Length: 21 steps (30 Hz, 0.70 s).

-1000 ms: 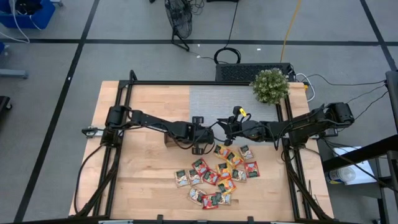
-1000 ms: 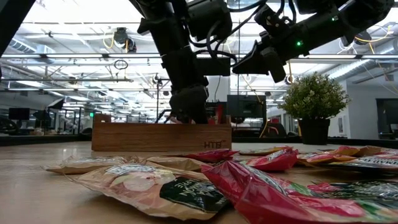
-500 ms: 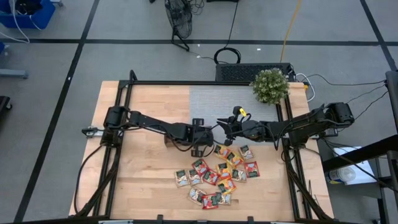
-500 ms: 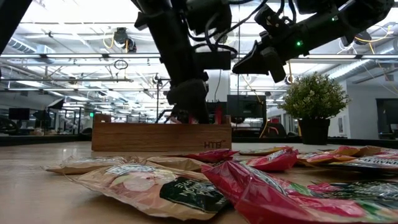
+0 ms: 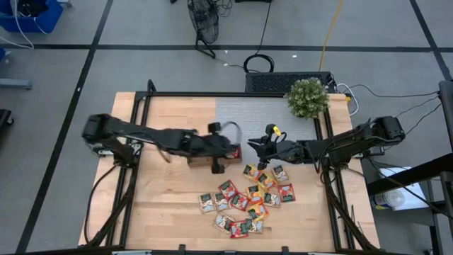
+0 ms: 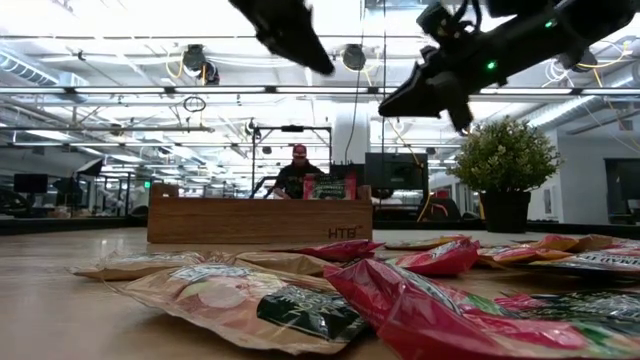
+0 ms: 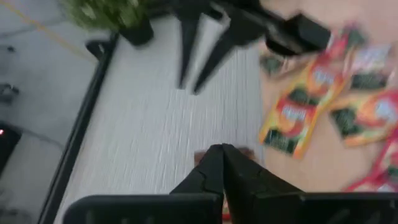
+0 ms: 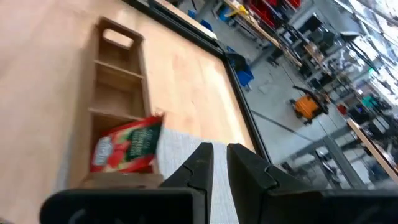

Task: Pick & Place Tea
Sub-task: Put the red tea bag into the right section of the wooden organizer

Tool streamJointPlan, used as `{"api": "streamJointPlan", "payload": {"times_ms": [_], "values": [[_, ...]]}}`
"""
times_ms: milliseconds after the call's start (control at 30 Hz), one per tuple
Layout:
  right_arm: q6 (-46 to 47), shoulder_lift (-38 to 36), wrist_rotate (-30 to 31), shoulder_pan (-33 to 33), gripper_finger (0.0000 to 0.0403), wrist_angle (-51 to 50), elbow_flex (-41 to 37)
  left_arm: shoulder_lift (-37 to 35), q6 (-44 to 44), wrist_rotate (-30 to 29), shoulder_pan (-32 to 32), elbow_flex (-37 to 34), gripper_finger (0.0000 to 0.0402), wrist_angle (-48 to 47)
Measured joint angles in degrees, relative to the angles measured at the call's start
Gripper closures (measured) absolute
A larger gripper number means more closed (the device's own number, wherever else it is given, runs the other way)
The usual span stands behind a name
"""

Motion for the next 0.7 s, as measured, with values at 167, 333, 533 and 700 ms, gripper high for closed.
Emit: {"api": "streamJointPlan", "payload": {"times_ms": [167, 333, 533, 700], "values": [[0.42, -1.64, -0.10, 5.18, 0.0369, -4.10, 0.10, -13.14, -1.70, 2.09, 0.00, -16.21, 0.0385, 15.99], [9.92, -5.25, -0.06, 10.94, 0.0368, -12.34, 0.17, -23.86, -4.34, 1.72, 0.02, -28.97, 0.0359, 28.09], [36.76, -10.81, -2.48, 17.82, 0.0317, -39.81, 4.81, -33.04, -5.30, 1.71, 0.06, -35.80, 0.0341, 31.39], [62.27, -10.00, -13.96, 20.27, 0.0242, -59.81, 7.45, -37.20, -3.34, 1.48, 0.17, -37.54, 0.0339, 30.02]]}}
